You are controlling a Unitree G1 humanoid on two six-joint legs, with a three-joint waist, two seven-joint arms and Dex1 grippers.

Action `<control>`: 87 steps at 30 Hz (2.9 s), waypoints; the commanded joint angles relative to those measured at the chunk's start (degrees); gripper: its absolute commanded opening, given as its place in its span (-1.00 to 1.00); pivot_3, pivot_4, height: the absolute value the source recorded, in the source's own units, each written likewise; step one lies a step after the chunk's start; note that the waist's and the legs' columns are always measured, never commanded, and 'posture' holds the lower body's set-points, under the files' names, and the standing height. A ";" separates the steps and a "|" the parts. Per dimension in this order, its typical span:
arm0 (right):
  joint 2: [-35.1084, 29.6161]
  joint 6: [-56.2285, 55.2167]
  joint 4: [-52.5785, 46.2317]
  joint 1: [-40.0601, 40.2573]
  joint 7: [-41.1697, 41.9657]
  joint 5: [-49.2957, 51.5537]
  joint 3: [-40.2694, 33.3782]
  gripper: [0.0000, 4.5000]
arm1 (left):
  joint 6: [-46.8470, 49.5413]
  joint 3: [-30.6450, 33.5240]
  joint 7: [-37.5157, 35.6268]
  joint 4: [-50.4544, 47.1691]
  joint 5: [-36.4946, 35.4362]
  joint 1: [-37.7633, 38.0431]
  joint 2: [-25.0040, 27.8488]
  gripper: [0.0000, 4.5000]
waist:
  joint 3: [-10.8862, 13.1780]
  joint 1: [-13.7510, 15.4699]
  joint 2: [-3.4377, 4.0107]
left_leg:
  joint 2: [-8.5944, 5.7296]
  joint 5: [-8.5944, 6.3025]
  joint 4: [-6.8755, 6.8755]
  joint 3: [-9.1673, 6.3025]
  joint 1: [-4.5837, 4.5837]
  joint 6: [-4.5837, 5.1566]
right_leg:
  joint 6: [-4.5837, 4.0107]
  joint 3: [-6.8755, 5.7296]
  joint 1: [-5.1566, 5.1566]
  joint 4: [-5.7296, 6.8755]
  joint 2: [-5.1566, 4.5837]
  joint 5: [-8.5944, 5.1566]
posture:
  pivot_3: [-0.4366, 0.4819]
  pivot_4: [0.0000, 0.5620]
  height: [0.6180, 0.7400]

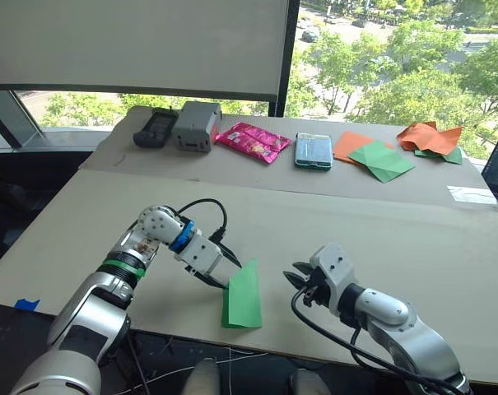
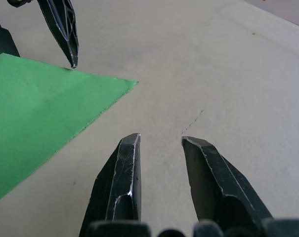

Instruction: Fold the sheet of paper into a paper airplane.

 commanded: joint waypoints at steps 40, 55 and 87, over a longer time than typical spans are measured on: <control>-0.61 -3.35 -2.53 -4.29 -0.92 0.42 -5.52 -0.31 | 25.68 7.86 22.01 -15.68 6.85 7.78 2.89 -0.99 | -0.60 -0.69 -0.39 | 2.70 -0.31 0.60 4.12 0.01 -0.25 | -0.21 2.30 -1.22 -0.05 1.53 0.86 | -0.05 -0.47 0.67; -3.88 -6.40 1.61 -7.61 7.61 0.39 -2.09 -0.31 | 47.59 14.23 23.73 -41.79 -0.52 21.58 8.50 0.10 | -0.70 -0.67 -0.37 | 2.71 -0.32 0.56 4.11 0.01 -0.28 | -0.22 2.29 -1.25 -0.04 1.53 0.87 | -0.05 -0.47 0.67; -7.40 -14.45 4.11 -12.34 12.55 -9.96 8.72 -0.31 | 51.44 15.80 21.47 -15.56 -6.38 14.30 2.21 -0.99 | -0.76 -0.47 -0.44 | 2.69 -0.32 0.58 4.11 0.03 -0.30 | -0.22 2.23 -1.28 -0.09 1.51 0.87 | -0.05 -0.47 0.67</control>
